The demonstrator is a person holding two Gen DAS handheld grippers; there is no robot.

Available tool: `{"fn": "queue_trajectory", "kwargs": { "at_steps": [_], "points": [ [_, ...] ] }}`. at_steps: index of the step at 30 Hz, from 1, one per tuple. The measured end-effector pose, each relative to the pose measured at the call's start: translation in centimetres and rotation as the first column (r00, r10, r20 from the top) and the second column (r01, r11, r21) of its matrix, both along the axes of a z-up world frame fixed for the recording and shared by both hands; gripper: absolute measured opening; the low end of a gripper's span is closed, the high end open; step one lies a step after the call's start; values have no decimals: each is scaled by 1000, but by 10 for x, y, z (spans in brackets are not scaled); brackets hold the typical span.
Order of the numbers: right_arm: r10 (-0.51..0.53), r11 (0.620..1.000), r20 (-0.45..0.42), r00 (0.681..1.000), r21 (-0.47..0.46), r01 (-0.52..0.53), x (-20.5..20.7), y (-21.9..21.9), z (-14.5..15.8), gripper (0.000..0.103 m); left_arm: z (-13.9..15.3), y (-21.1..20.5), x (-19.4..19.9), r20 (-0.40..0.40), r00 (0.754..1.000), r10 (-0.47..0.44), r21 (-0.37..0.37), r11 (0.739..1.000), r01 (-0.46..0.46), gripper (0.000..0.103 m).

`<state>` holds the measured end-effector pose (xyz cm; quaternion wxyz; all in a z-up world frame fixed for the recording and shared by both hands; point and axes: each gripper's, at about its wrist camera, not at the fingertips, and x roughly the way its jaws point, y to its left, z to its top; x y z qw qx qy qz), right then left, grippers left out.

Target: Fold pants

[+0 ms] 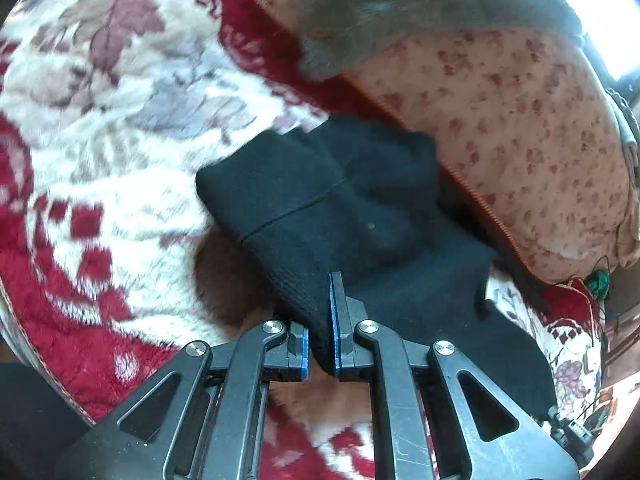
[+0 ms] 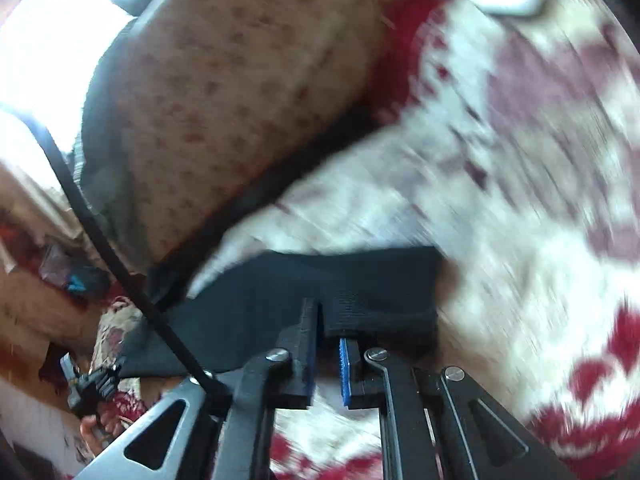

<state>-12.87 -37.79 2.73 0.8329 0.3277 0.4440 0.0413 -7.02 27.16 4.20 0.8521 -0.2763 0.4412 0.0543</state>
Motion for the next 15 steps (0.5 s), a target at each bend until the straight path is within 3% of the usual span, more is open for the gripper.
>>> {"fn": "queue_trajectory", "kwargs": {
  "at_steps": [4,8,12,15],
  "points": [
    [-71,996,-70,995,-51,67,-4,-15,-1,15,-3,-6,4,0,1000,-3,30,1000,3,8],
    [-126,985,-21,992,-121,122,-15,-25,22,20,5,-12,4,19,1000,-14,93,996,12,12],
    [-117,986,15,993,-114,118,-7,-31,34,36,5,-7,4,8,1000,-15,74,997,14,15],
    [-98,991,9,995,-91,98,11,-36,27,37,7,-1,1,10,1000,13,70,997,-14,20]
  ]
}}
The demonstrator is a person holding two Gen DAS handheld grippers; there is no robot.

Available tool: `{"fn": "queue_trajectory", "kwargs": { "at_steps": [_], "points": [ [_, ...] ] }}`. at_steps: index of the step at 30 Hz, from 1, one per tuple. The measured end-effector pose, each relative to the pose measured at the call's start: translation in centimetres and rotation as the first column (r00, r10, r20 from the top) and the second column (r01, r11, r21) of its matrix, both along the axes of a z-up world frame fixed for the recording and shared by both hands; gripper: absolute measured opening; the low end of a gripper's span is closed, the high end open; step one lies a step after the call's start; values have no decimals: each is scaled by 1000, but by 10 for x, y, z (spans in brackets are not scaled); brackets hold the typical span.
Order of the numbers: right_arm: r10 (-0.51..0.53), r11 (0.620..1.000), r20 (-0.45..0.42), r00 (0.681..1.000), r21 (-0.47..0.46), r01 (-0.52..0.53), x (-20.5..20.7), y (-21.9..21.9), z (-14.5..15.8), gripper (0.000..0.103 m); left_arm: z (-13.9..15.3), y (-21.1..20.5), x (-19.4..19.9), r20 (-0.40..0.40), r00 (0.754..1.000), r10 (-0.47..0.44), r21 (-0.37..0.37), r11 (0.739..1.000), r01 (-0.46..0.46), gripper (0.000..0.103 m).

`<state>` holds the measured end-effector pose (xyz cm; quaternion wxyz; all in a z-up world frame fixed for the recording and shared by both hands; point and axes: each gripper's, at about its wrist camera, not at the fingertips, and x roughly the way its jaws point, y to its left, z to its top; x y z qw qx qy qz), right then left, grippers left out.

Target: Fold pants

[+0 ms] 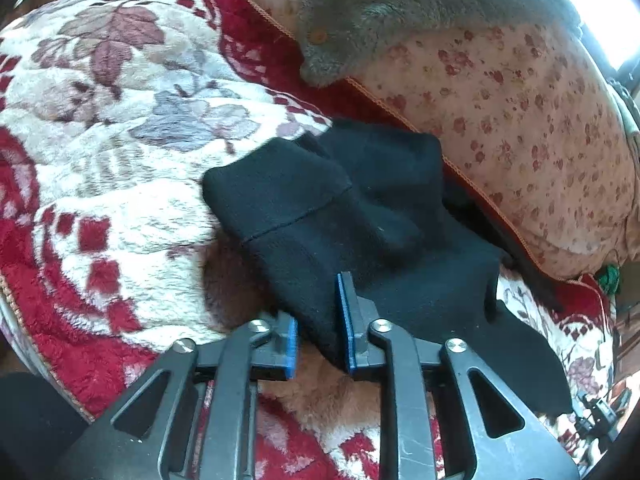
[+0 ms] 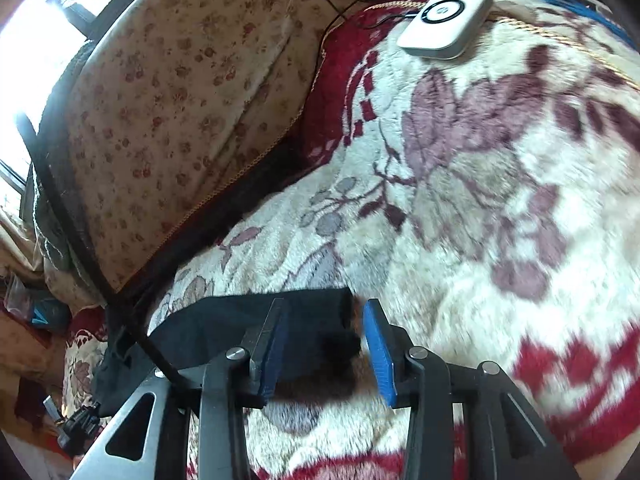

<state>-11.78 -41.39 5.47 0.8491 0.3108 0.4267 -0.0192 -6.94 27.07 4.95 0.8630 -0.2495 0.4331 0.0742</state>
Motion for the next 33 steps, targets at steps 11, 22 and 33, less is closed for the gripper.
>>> {"fn": "queue_trajectory", "kwargs": {
  "at_steps": [11,22,33],
  "points": [
    [208,970,-52,977,-115,-213,31,32,-30,18,45,2,-21,115,991,62,196,977,-84,21],
    [181,932,-18,983,-318,-177,68,33,-20,10,66,-15,-12,156,988,0,191,981,-30,22],
    [159,973,40,987,-179,-149,79,32,14,36,46,-57,52,40,983,-177,150,974,169,27]
  ]
}}
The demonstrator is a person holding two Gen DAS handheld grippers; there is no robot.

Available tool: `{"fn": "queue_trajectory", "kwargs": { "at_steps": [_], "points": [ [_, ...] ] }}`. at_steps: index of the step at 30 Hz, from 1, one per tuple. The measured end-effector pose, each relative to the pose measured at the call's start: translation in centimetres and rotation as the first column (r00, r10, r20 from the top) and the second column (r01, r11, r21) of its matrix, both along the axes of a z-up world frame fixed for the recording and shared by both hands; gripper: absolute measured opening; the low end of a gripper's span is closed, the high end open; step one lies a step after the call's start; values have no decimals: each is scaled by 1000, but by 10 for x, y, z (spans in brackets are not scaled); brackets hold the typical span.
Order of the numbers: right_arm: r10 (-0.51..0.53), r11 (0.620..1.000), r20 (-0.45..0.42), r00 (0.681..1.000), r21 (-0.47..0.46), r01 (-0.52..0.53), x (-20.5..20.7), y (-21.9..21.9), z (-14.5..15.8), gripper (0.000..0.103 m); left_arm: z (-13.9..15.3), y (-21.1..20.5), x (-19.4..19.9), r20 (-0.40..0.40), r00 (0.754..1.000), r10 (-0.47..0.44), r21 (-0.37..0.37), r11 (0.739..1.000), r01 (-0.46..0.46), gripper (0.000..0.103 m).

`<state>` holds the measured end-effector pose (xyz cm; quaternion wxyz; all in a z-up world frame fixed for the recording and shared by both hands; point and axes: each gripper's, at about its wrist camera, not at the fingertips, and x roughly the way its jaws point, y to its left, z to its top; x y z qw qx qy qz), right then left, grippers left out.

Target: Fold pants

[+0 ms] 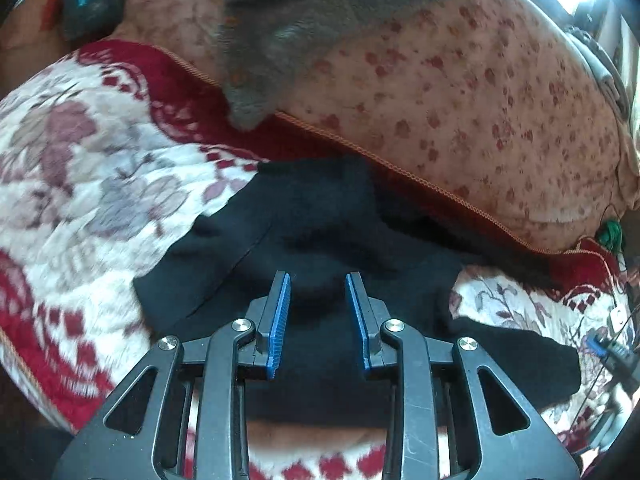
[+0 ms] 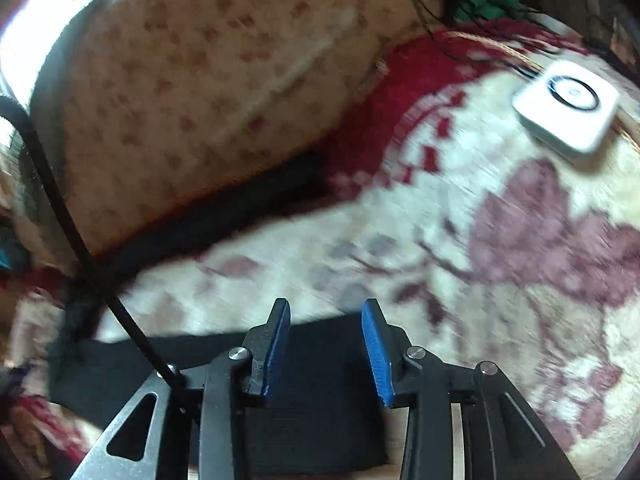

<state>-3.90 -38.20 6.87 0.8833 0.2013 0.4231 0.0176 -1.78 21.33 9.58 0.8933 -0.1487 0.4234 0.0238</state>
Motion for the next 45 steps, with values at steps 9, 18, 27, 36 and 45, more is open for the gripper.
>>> {"fn": "queue_trajectory", "kwargs": {
  "at_steps": [9,18,27,36,45],
  "points": [
    [205,928,30,978,313,-204,61,63,-6,39,-8,-5,75,-100,989,-106,-115,989,94,46],
    [292,904,-33,956,335,-265,104,101,-14,42,-20,-46,133,-175,960,-217,-205,962,180,50],
    [246,892,-52,968,402,-205,116,85,-26,42,-43,-88,170,-292,922,-254,-289,943,168,50],
    [168,885,-72,983,450,-118,116,62,-41,43,-64,-92,187,-331,930,-158,-314,948,49,50],
    [40,838,-138,990,544,42,130,39,-67,50,-77,-99,203,-336,934,-124,-306,952,16,50]
  ]
}}
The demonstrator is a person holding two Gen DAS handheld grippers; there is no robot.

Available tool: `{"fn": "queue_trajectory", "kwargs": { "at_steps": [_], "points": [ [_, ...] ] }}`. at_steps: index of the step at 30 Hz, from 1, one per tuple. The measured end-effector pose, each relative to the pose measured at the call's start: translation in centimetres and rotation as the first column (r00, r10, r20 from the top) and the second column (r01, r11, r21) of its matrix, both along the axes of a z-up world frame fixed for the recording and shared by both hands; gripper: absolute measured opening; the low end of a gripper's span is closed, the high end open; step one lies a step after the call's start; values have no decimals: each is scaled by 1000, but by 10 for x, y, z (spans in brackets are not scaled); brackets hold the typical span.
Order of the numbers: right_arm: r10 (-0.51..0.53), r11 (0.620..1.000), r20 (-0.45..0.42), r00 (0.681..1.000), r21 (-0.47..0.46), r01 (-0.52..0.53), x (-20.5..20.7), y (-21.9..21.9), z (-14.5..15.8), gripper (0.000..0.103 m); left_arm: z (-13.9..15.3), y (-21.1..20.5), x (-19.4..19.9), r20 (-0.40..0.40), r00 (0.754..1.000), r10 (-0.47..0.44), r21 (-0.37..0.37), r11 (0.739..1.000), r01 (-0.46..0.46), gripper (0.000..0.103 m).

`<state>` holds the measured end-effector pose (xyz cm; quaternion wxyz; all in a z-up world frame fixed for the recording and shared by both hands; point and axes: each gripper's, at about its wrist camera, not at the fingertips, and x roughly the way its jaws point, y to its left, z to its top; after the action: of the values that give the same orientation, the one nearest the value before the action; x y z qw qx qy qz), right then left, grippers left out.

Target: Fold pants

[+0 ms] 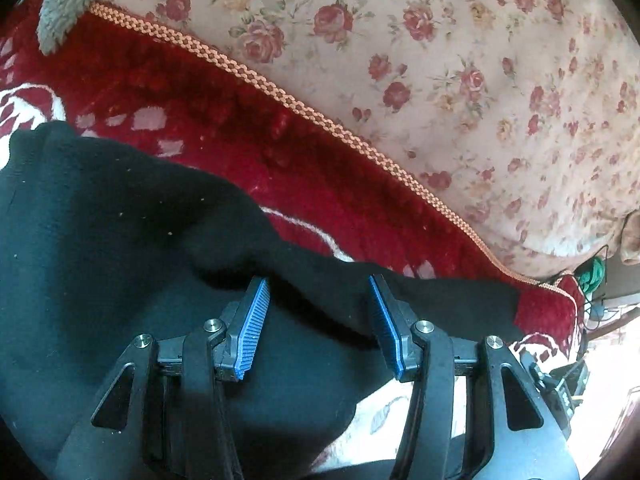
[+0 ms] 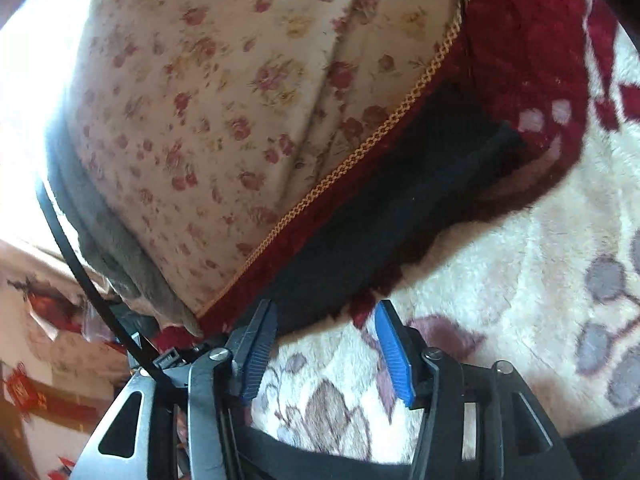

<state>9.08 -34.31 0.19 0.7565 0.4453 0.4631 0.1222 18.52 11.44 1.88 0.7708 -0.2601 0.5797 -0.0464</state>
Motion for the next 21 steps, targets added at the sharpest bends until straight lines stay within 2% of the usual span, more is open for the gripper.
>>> {"fn": "queue_trajectory", "kwargs": {
  "at_steps": [4,7,8,9,10,11,15,21],
  "points": [
    [-53,999,-55,997,-6,53,11,-1,-15,50,-4,2,3,-3,1000,10,-18,1000,-10,50],
    [-69,998,-28,997,-4,69,22,-1,-19,49,-8,4,6,1,1000,32,-49,998,-31,50],
    [-73,997,-8,997,-2,73,25,-2,-19,38,-9,5,8,2,999,34,-52,998,-34,47],
    [-79,997,9,997,8,79,28,-3,-20,31,-10,6,9,2,999,36,-47,998,-36,32],
    [-102,995,21,995,17,102,28,-5,-22,16,-12,8,10,1,999,44,-21,999,-44,22],
    [-124,992,35,992,24,123,27,-8,-22,10,-13,10,10,2,999,46,-13,999,-46,13],
    [-127,992,150,980,25,125,17,-7,-5,8,-11,22,5,36,997,67,-68,996,-64,6],
    [-105,994,216,971,30,101,2,-10,25,7,29,23,-18,159,985,60,-51,997,-52,5]
  ]
}}
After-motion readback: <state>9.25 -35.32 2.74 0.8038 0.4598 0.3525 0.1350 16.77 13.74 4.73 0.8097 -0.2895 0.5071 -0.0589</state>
